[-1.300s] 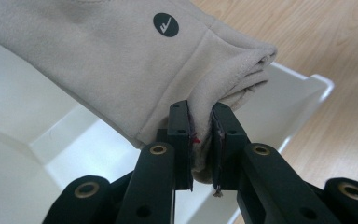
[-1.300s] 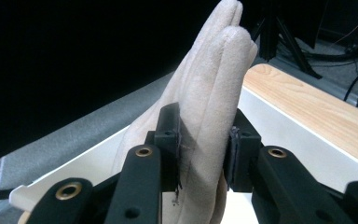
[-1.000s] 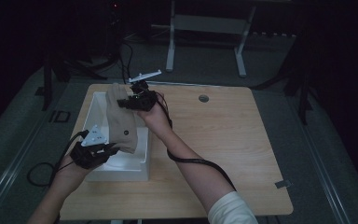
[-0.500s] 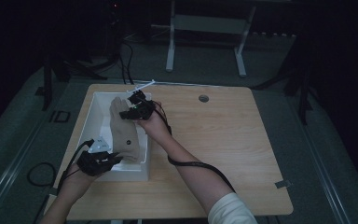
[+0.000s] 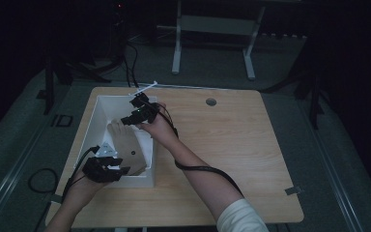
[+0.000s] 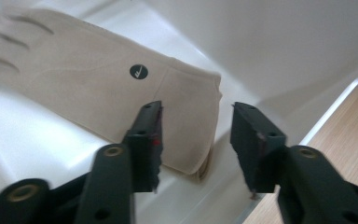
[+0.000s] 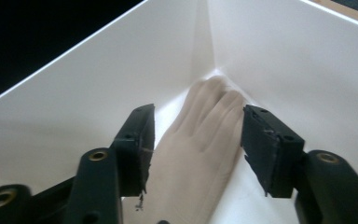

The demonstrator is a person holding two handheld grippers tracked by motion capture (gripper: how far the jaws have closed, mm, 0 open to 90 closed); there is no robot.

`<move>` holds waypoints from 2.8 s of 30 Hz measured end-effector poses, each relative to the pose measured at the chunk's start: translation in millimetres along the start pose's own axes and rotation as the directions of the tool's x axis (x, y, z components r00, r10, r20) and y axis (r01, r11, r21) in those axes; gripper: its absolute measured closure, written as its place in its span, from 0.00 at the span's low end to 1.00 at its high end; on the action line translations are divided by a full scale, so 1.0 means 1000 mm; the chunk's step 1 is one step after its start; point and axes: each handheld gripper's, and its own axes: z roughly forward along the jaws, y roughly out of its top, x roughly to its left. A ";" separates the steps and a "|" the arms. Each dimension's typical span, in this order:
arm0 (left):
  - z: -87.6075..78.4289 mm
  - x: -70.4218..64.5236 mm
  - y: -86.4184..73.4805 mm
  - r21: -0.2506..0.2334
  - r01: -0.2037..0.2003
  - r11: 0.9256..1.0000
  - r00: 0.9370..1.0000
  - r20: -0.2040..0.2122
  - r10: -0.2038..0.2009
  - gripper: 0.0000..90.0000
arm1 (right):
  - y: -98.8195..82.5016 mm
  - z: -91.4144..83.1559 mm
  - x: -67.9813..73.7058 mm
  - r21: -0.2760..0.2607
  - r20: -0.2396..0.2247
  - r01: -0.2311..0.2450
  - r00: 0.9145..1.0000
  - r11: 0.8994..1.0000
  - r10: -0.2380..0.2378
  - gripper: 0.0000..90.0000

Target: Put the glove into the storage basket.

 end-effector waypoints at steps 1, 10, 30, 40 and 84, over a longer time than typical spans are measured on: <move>-0.001 0.000 0.000 -0.009 0.006 1.000 1.000 -0.008 -0.006 0.56 | 0.000 -0.001 0.000 -0.005 -0.003 0.001 1.000 1.000 -0.001 0.45; -0.016 -0.003 0.011 -0.135 0.103 0.985 0.994 -0.028 -0.108 0.29 | -0.003 -0.024 0.002 -0.044 -0.062 0.035 0.997 0.998 -0.038 0.24; -0.030 -0.050 0.058 -0.328 0.048 0.943 0.998 0.054 -0.032 0.08 | -0.047 -0.112 -0.011 -0.143 -0.065 0.097 0.992 0.985 -0.107 0.21; -0.021 -0.096 0.081 -0.343 -0.033 0.939 0.989 0.121 0.079 0.08 | -0.075 -0.147 -0.031 -0.169 -0.039 0.094 0.994 0.981 -0.102 0.21; 0.081 -0.159 0.059 -0.252 -0.172 0.952 0.932 0.270 0.240 0.10 | -0.223 -0.147 -0.081 -0.104 0.017 0.041 0.999 0.994 -0.039 0.16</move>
